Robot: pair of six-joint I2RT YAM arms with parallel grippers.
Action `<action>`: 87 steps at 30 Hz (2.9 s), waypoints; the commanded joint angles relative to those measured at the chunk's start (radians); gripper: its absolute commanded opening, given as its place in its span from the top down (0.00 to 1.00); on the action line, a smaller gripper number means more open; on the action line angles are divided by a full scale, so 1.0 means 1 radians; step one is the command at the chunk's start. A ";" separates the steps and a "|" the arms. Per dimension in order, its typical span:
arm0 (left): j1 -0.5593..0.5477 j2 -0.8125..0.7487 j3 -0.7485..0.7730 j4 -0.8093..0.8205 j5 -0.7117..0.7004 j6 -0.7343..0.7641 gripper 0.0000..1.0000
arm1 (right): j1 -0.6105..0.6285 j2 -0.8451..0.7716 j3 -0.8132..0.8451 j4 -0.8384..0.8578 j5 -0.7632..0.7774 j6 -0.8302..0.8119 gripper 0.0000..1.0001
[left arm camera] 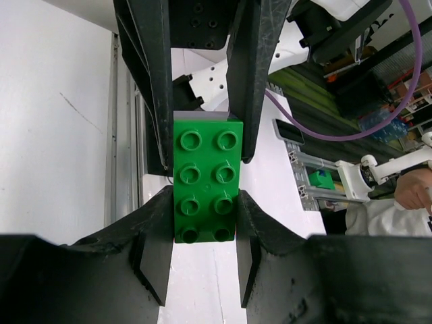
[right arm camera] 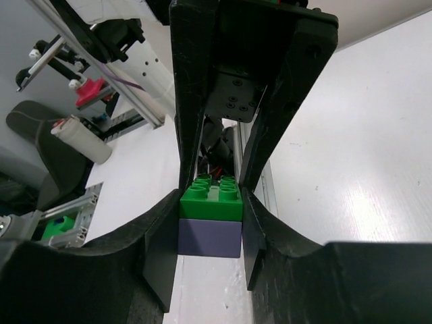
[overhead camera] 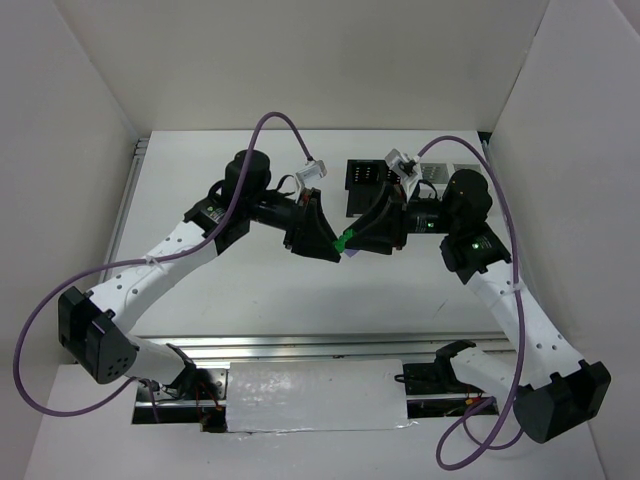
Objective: Sort the legos into containers by color
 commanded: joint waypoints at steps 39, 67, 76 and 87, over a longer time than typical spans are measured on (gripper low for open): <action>0.229 -0.218 -0.077 -0.031 -0.443 -0.015 1.00 | -0.111 0.139 0.146 -0.583 1.106 -0.028 1.00; 0.226 -0.251 -0.080 -0.218 -0.324 0.089 1.00 | -0.549 0.978 0.991 -0.912 1.421 0.048 0.80; 0.226 -0.226 -0.077 -0.188 -0.287 0.089 1.00 | -0.549 0.994 1.021 -0.903 1.376 0.033 0.17; 0.225 -0.191 -0.073 -0.154 -0.260 0.092 1.00 | -0.501 0.792 0.909 -0.827 0.775 -0.015 0.00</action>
